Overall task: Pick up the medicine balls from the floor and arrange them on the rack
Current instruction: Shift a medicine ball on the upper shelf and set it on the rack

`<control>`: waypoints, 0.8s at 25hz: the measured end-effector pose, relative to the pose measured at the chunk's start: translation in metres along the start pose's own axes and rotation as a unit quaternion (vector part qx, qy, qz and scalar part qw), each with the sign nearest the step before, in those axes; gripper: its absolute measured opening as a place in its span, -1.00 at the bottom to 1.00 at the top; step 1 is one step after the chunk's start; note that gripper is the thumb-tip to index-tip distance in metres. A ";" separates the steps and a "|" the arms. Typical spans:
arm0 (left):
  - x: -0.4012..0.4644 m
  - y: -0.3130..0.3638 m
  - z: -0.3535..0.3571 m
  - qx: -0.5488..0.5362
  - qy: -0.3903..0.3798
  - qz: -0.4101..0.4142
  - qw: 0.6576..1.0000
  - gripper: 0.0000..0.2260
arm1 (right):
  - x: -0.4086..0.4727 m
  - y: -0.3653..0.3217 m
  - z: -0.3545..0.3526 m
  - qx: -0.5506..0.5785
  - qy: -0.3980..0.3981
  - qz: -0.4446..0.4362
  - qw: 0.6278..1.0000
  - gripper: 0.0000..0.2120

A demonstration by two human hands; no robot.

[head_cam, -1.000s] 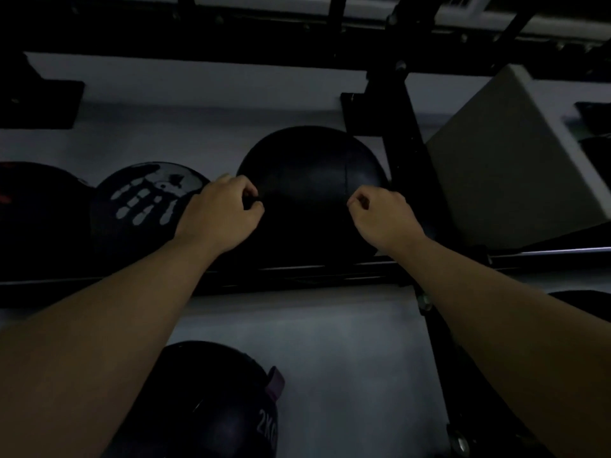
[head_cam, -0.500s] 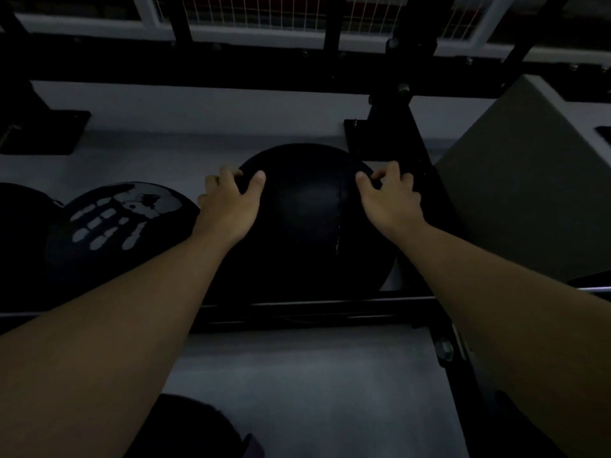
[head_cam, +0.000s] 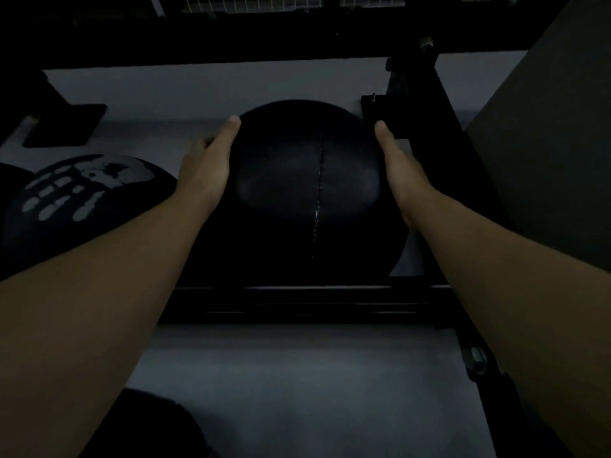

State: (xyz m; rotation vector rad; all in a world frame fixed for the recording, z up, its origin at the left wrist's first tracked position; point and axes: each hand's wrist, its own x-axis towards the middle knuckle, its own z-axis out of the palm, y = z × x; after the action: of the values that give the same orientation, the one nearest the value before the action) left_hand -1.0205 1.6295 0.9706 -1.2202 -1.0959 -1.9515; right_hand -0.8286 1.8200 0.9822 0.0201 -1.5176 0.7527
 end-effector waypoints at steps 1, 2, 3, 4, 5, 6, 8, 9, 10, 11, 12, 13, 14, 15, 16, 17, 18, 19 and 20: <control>-0.002 0.001 -0.001 -0.010 -0.006 0.003 1.000 -0.11 | -0.001 -0.001 -0.001 0.012 -0.002 -0.001 1.000 0.05; -0.005 0.001 -0.003 -0.021 -0.013 0.008 1.000 -0.13 | -0.003 -0.001 -0.002 0.021 -0.008 -0.005 1.000 0.03; -0.008 0.002 -0.004 -0.029 -0.018 0.015 0.999 -0.15 | -0.007 -0.003 -0.003 0.028 -0.013 -0.010 0.999 0.00; -0.012 0.004 -0.005 -0.031 -0.019 0.022 0.999 -0.16 | -0.012 -0.004 -0.005 0.032 -0.014 -0.017 0.999 -0.03; -0.017 0.007 -0.006 -0.032 -0.015 0.027 0.999 -0.18 | -0.018 -0.006 -0.006 0.033 -0.009 -0.025 0.999 -0.06; -0.023 0.009 -0.008 -0.036 -0.008 0.028 0.999 -0.19 | -0.024 -0.009 -0.008 0.032 0.000 -0.032 0.999 -0.09; -0.031 0.014 -0.014 -0.048 -0.005 0.029 0.998 -0.27 | -0.037 -0.016 -0.011 0.037 0.013 -0.042 0.998 -0.18; -0.037 0.015 -0.018 -0.047 -0.012 0.031 0.998 -0.32 | -0.043 -0.022 -0.014 0.041 0.015 -0.044 0.998 -0.22; -0.041 0.017 -0.022 -0.045 -0.015 0.036 0.998 -0.38 | -0.050 -0.028 -0.018 0.044 0.016 -0.043 0.998 -0.27; -0.045 0.022 -0.027 -0.050 -0.010 0.041 0.998 -0.45 | -0.057 -0.036 -0.021 0.047 0.018 -0.040 0.998 -0.33; -0.049 0.028 -0.034 -0.064 0.002 0.044 0.997 -0.51 | -0.065 -0.046 -0.024 0.045 0.022 -0.036 0.998 -0.38; -0.051 0.036 -0.040 -0.080 0.016 0.043 0.996 -0.54 | -0.073 -0.056 -0.027 0.038 0.027 -0.032 0.998 -0.39; -0.053 0.045 -0.047 -0.095 0.026 0.033 0.995 -0.52 | -0.082 -0.067 -0.029 0.028 0.026 -0.026 0.999 -0.32; -0.058 0.056 -0.056 -0.110 0.026 0.012 0.994 -0.43 | -0.091 -0.077 -0.030 0.021 0.017 -0.016 1.000 -0.21; -0.063 0.065 -0.063 -0.130 0.019 -0.018 0.991 -0.28 | -0.100 -0.087 -0.030 0.022 0.004 0.000 1.000 -0.10; -0.070 0.071 -0.069 -0.153 0.008 -0.048 0.987 -0.13 | -0.109 -0.096 -0.029 0.031 -0.008 0.021 0.999 -0.01; -0.076 0.075 -0.073 -0.169 -0.002 -0.068 0.983 -0.04 | -0.118 -0.104 -0.027 0.046 -0.009 0.040 0.998 0.03; -0.085 0.077 -0.080 -0.180 -0.010 -0.083 0.980 0.00 | -0.130 -0.113 -0.026 0.061 -0.002 0.058 0.996 0.03; -0.094 0.079 -0.086 -0.197 -0.028 -0.101 0.975 0.01 | -0.142 -0.120 -0.024 0.074 0.011 0.070 0.995 0.01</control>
State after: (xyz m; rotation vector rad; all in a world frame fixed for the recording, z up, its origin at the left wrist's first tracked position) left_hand -0.9553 1.5208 0.8902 -1.4184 -0.9143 -2.3853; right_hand -0.7355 1.6772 0.9045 0.0167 -1.4493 0.9743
